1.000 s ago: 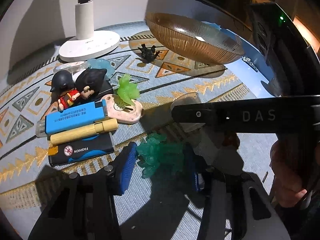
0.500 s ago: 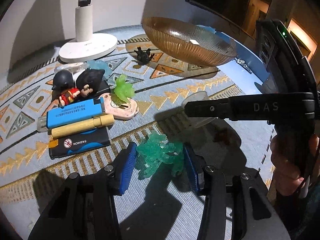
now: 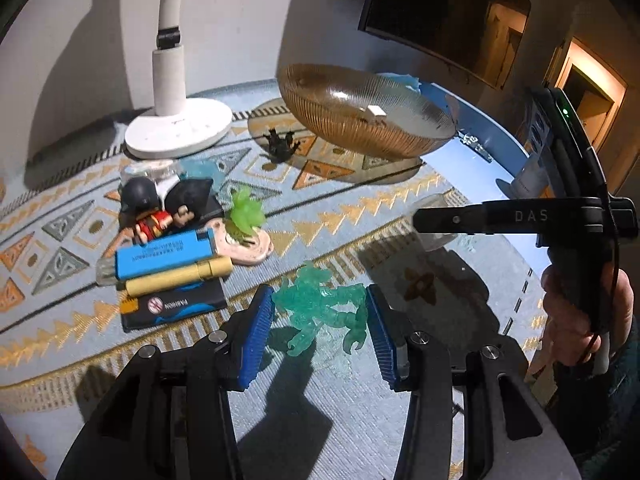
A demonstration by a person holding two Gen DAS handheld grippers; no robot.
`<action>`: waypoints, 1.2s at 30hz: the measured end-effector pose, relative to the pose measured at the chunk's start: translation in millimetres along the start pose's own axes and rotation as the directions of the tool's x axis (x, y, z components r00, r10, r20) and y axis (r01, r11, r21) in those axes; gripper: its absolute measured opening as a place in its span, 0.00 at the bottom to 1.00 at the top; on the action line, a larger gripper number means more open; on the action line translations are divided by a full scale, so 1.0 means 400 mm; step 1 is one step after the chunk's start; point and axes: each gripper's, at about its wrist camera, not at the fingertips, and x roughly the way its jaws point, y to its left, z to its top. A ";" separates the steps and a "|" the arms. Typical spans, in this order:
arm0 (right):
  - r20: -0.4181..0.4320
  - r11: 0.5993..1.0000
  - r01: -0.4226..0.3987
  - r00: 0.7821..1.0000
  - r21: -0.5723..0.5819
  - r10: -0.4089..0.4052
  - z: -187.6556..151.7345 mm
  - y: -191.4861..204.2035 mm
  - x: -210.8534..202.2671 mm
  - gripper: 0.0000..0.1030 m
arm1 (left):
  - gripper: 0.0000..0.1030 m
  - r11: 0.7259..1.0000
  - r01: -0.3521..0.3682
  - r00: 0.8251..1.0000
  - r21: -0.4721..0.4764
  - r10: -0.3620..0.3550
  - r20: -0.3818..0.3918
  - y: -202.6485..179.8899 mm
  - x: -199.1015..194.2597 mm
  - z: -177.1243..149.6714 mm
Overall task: Organize rigid objects
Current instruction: 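Grasp the green translucent figure with the left gripper while the right gripper grasps the clear cup, then carry green figure and clear cup into the bowl and open both grippers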
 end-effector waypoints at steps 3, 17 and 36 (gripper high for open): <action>0.036 1.000 0.019 0.999 -0.004 -0.019 0.013 -0.011 -0.043 0.36 | 0.42 1.000 -0.011 1.000 0.018 0.011 0.019 -0.006 -0.019 0.019; 0.343 0.968 0.249 0.911 -0.015 -0.229 0.255 -0.052 -0.299 0.36 | 0.42 0.993 -0.016 0.984 0.118 -0.006 0.180 -0.097 -0.041 0.364; 0.186 0.952 0.303 0.939 -0.048 -0.290 0.396 -0.192 -0.067 0.36 | 0.42 0.999 -0.027 1.000 0.041 0.028 -0.012 -0.124 0.359 0.491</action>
